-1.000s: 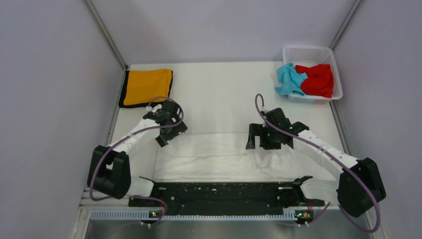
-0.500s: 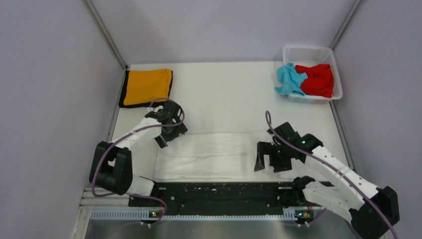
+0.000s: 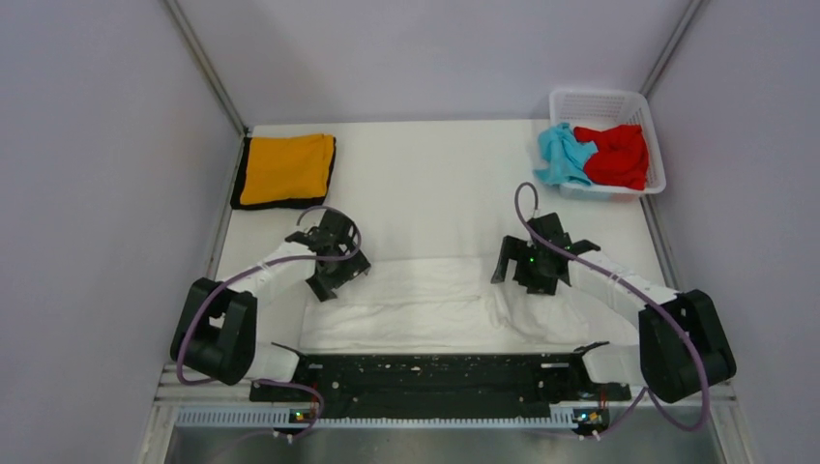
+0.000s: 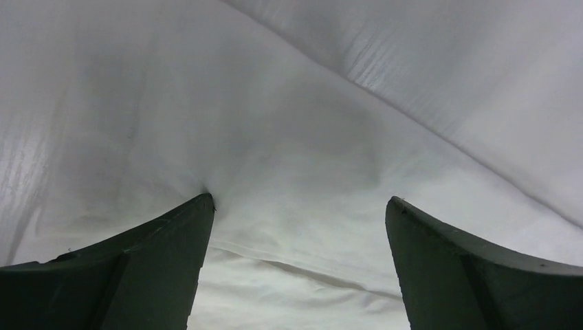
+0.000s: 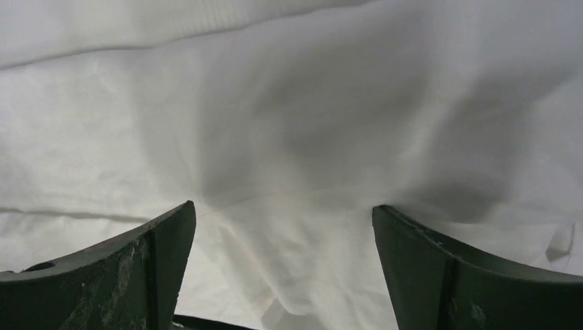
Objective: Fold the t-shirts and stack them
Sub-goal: Rotate the tshirt 90 degrees
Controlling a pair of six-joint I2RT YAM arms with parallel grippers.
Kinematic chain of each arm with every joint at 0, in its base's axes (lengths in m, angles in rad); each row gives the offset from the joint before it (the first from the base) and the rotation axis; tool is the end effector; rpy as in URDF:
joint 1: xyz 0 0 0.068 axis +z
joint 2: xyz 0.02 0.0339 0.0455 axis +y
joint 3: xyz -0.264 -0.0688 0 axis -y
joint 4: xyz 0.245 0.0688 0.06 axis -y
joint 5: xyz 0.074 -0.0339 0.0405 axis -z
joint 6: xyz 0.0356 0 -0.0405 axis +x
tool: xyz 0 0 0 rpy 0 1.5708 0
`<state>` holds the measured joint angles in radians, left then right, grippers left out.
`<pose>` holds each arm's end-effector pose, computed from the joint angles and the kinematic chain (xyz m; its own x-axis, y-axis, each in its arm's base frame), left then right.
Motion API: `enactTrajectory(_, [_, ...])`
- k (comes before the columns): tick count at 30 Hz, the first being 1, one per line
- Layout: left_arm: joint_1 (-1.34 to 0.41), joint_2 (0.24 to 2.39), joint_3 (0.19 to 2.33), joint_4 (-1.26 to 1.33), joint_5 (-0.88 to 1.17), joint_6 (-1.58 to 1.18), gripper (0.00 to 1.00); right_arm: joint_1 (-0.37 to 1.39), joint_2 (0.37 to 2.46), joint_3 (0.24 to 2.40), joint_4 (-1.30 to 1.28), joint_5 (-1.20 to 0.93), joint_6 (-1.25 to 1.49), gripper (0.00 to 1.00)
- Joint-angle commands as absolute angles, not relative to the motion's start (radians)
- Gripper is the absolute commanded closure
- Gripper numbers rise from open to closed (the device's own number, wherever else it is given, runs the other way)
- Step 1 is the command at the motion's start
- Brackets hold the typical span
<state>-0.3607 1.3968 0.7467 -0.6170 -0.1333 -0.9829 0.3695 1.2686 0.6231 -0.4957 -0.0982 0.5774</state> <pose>0.2247 -0.0797 0.1687 -0.7553 -0.5965 -0.2714 -0.5696 0.8023 -0.1785 0.2028 0.0823 0.1666 -0.9273 0.2234 -0.3003 0.1297 0.9444 0.3020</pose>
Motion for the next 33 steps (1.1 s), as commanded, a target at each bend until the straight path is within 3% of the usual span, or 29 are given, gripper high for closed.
enactTrajectory(1, [-0.379,1.370,0.721,-0.560,-0.113,-1.055,0.01,0.336,1.386,0.636,-0.212,-0.076,0.599,0.01])
enactTrajectory(14, [-0.431,1.448,0.772,-0.535,-0.095,-1.185,0.01,0.325,2.088,1.359,-0.072,-0.124,0.566,0.02])
enactTrajectory(22, [-0.656,1.473,0.834,-0.502,-0.196,-1.394,0.01,0.324,2.444,1.862,-0.096,-0.159,0.581,0.02])
enactTrajectory(29, [-0.838,1.629,0.986,-0.440,-0.220,-1.458,0.01,0.348,2.721,2.330,-0.131,-0.277,0.610,0.02])
enactTrajectory(33, [-0.884,1.682,1.046,-0.415,-0.229,-1.471,0.01,0.375,2.745,2.391,-0.078,-0.295,0.605,0.01])
